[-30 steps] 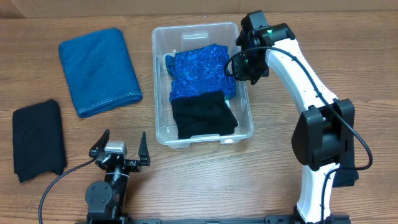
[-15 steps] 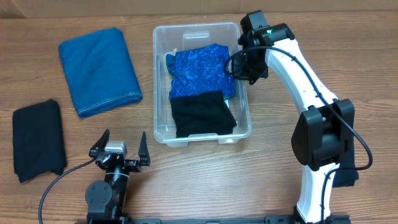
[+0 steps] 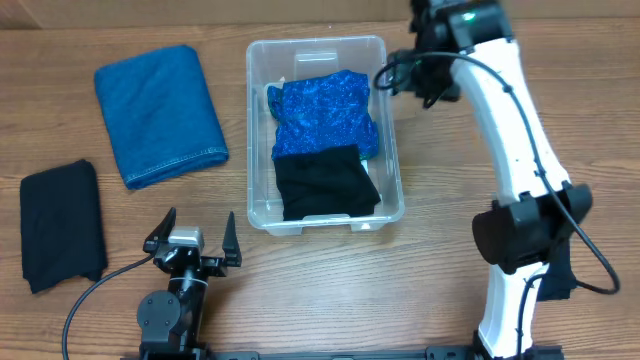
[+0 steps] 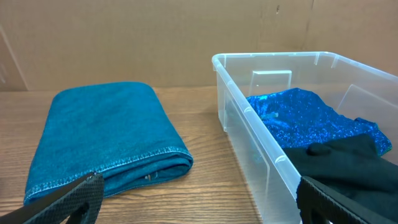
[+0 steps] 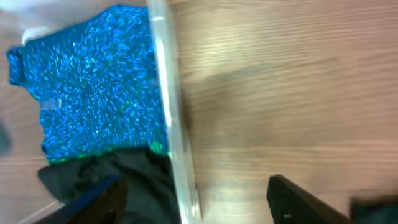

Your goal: Pack container

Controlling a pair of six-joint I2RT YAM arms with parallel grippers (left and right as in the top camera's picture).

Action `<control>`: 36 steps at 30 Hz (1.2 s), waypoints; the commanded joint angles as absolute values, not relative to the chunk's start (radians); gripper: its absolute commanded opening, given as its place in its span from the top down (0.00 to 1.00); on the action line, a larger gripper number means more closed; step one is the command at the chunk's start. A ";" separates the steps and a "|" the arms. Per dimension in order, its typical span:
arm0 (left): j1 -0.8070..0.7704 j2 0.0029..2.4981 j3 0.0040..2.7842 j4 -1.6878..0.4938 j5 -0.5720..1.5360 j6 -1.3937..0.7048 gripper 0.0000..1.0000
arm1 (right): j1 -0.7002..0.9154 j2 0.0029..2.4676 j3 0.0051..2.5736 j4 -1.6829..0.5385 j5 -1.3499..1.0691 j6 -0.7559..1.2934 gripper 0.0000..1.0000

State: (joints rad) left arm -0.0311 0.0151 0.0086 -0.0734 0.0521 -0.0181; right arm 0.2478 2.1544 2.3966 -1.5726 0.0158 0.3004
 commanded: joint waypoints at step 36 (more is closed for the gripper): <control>-0.033 0.006 0.005 -0.073 0.052 0.001 0.00 | -0.275 1.700 1.223 -1.295 -0.071 0.420 0.15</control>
